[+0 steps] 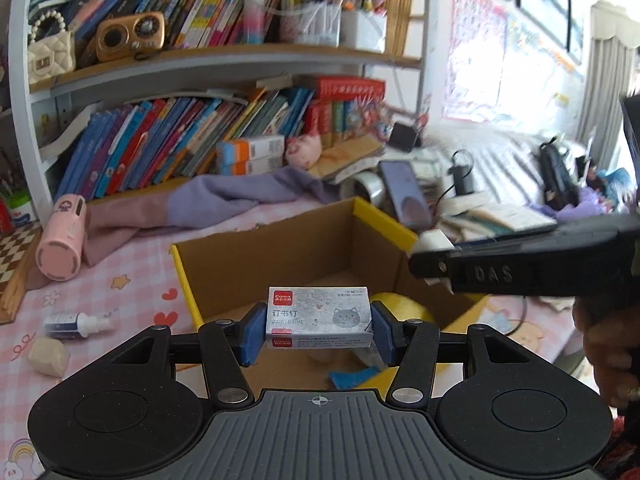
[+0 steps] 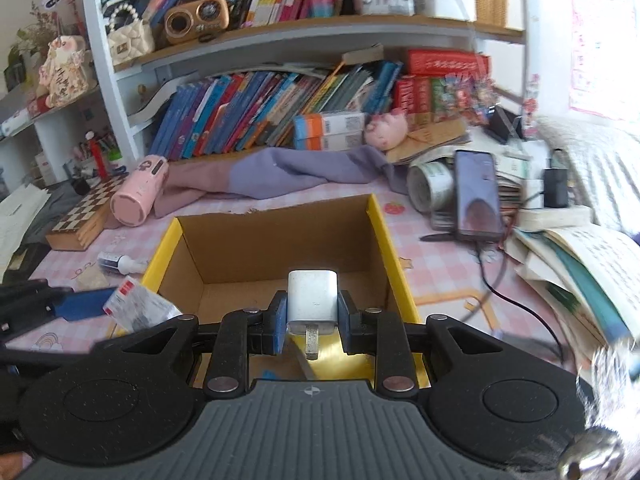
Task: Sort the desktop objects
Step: 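Lift the staple box and white charger and carry them over the yellow box, then open both grippers to drop the staple box and charger into the box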
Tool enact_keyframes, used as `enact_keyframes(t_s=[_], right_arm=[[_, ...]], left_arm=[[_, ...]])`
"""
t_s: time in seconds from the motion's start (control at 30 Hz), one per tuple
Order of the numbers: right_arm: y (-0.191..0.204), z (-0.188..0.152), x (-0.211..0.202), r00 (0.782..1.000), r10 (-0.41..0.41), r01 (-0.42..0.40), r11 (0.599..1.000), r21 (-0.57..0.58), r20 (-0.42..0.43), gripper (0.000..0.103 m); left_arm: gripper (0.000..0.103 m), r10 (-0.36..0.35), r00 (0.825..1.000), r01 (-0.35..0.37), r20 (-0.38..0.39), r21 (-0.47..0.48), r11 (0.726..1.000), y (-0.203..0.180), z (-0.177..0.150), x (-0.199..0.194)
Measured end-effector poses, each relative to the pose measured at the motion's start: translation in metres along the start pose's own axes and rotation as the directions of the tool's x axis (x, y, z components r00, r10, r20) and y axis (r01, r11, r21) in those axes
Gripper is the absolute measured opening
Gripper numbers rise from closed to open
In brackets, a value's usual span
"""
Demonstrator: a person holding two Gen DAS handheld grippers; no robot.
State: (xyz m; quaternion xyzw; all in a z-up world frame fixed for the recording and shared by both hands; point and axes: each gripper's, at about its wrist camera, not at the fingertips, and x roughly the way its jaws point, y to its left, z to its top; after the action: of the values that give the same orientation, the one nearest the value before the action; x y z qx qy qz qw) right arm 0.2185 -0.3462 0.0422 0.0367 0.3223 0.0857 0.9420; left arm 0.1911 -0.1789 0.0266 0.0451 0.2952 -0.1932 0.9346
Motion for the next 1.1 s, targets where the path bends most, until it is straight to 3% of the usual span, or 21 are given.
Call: enact_keyframes(t_s=[0.27,0.5,0.87,1.1], right_arm=[[-0.004,0.019,0.056,0.990,0.109,-0.115,0.991,-0.067,-0.086,0.024],[0.006,0.029,0.103,0.963,0.198,-0.214,0.974,-0.074,-0.181,0.024],[0.017,0.031,0.155,0.894,0.295,-0.319,0.948,-0.017,-0.337,0.024],[0.014,0.029,0.159,0.877,0.315,-0.333,0.943,0.013,-0.363,0.024]], left_arm=[[0.053,0.059,0.993,-0.060,-0.100,0.001,0.998,-0.009,0.002,0.043],[0.053,0.066,0.979,-0.060,-0.193,0.040,0.997,-0.018,-0.004,0.069],[0.054,0.054,0.971,-0.057,-0.235,-0.005,0.998,-0.008,-0.012,0.078],[0.054,0.039,0.968,-0.049,-0.246,-0.033,0.998,-0.003,-0.015,0.080]])
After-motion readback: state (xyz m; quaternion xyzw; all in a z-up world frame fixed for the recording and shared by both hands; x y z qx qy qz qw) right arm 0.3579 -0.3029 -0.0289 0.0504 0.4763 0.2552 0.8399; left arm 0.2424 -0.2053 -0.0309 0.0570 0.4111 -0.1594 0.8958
